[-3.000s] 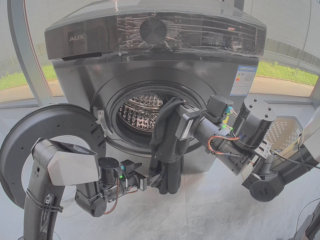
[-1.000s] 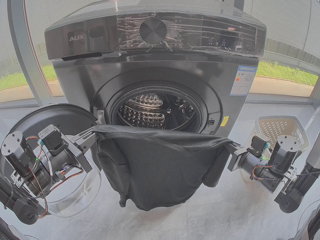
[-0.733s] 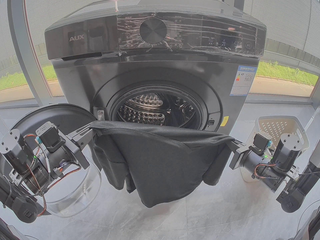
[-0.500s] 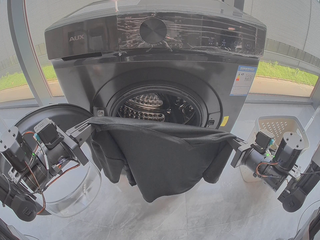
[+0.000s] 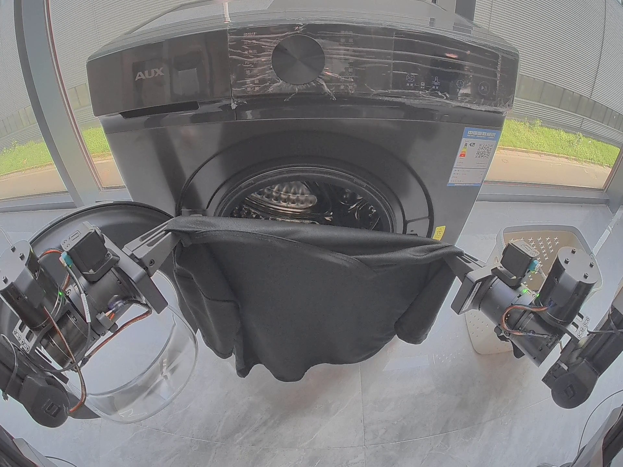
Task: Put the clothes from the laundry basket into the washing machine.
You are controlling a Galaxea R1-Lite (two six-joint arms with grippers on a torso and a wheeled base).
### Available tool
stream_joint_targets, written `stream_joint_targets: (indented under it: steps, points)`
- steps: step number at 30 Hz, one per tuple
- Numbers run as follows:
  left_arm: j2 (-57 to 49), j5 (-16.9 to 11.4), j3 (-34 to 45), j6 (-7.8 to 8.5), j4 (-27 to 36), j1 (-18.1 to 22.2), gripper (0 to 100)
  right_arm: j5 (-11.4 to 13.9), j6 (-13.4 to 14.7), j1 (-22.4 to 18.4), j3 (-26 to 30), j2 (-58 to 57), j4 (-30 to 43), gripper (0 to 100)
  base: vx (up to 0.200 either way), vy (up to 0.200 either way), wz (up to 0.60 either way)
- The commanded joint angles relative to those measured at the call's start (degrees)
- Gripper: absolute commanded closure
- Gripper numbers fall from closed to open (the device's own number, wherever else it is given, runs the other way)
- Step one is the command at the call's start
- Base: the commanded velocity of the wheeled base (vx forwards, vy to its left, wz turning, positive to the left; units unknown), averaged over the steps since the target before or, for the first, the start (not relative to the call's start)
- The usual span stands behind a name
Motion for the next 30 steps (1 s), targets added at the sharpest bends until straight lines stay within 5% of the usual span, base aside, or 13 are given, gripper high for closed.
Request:
stream_joint_targets:
  steps: [1, 10, 18, 29, 30]
  points:
    - [-0.2, 0.0, 0.0, 0.09, 0.0, 0.1, 100, 0.0, 0.0, 0.0, -0.3, -0.6, 0.0, 100, 0.0, 0.0, 0.0]
    - [-0.8, -0.1, 0.0, -0.17, 0.0, -0.7, 100, 0.0, 0.2, 0.7, 0.5, -0.6, 0.1, 100, 0.0, 0.0, 0.0]
    - [0.3, 0.5, -2.5, -0.35, 0.0, -10.2, 100, 0.0, 1.7, 4.8, 5.5, 3.6, -0.2, 100, 0.0, 0.0, 0.0]
    - [7.6, 0.6, -10.5, -0.08, 0.0, -10.8, 100, 0.3, 2.8, 9.0, 5.9, 7.9, 0.0, 100, 0.0, 0.0, 0.0]
    - [7.6, 0.6, -10.7, -0.26, 0.1, -10.9, 100, 0.3, 2.7, 9.6, 5.6, 8.4, 0.0, 0, 0.0, 0.0, 0.0]
